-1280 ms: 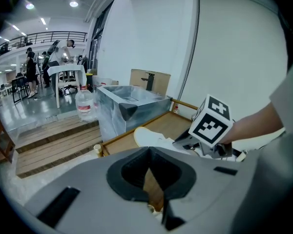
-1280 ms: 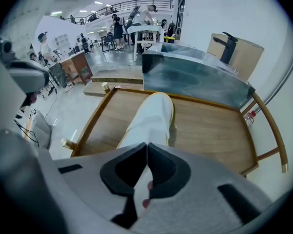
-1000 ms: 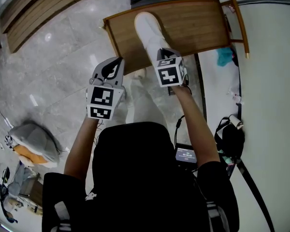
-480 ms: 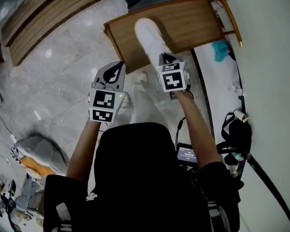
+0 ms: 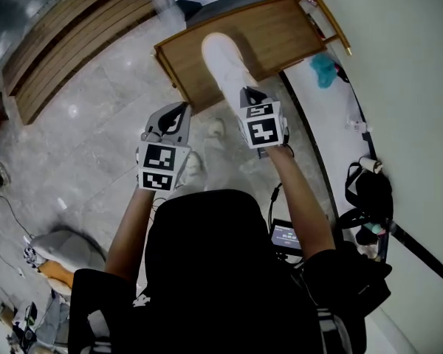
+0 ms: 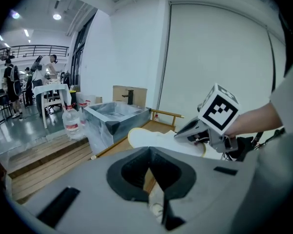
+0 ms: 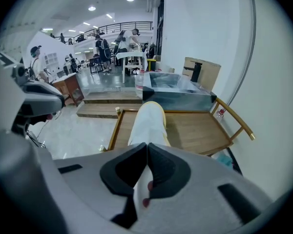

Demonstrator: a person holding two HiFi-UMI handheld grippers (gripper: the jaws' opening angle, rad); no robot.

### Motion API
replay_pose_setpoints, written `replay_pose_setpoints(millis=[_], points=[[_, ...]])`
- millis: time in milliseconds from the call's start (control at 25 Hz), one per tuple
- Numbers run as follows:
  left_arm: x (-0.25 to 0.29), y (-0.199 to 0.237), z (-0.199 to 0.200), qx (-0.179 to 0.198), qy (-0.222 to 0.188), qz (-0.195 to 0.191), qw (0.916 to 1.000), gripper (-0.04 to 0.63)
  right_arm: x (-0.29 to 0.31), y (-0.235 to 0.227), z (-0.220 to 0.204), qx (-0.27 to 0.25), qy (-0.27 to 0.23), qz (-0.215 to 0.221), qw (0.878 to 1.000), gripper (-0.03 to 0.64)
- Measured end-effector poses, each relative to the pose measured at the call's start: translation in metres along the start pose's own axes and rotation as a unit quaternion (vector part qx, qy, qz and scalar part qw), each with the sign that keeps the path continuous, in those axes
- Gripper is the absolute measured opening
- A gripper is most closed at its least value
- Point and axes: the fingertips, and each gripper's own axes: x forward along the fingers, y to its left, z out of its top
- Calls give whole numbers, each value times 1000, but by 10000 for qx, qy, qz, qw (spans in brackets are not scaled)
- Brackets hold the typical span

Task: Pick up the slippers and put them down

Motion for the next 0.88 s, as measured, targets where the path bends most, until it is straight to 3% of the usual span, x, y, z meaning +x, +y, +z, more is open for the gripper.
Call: replay_pose_setpoints(millis=[480, 760, 880], points=[[-55, -23, -24, 387, -94, -99, 9992, 5, -59, 40, -24, 261, -333, -239, 9988, 5], [-74, -29, -43, 393, -85, -125, 9991, 5, -77, 52, -49, 358, -325, -366, 9982, 5], [-78, -30, -49, 213, -69, -202, 9995, 5, -81, 55, -58, 412, -284, -404, 9979, 5]])
